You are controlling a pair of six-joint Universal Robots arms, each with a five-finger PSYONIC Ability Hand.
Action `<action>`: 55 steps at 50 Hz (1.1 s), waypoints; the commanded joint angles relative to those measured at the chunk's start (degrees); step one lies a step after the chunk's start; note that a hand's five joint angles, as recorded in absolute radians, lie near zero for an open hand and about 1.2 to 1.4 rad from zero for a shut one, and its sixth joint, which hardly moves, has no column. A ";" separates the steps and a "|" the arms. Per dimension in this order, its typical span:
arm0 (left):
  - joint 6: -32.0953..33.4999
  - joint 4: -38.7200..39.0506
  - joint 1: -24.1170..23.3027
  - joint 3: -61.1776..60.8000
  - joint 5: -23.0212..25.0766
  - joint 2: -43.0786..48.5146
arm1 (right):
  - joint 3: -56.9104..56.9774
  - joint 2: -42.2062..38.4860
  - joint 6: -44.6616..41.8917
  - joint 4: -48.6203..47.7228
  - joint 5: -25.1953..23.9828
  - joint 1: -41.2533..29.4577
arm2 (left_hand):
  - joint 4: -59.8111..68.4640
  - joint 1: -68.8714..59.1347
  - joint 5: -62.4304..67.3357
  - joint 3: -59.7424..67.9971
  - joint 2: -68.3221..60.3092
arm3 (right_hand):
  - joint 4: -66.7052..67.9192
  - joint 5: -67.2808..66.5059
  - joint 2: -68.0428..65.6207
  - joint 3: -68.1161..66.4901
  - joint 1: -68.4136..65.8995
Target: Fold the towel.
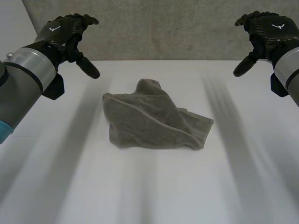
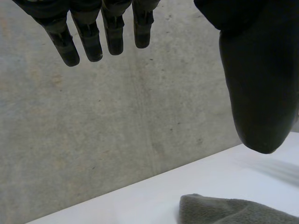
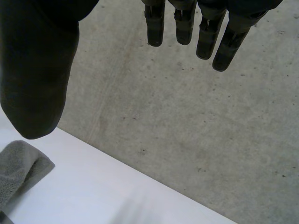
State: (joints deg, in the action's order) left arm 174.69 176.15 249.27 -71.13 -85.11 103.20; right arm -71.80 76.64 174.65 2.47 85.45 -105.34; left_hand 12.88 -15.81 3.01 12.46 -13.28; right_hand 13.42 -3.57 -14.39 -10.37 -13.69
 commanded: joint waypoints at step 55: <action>16.65 3.05 8.08 25.07 31.32 40.24 | -16.70 -15.82 -0.53 -5.10 -12.87 -3.99 | -2.88 -6.68 9.48 -2.46 -9.21 | -3.42 0.80 1.62 0.37 0.92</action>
State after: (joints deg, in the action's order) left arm 191.19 178.60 257.38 -47.72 -53.73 140.23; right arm -87.49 62.93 173.93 0.68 70.39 -107.30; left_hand 12.88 -20.19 11.25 12.46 -20.74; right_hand 13.42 -3.57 -14.13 -10.37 -13.44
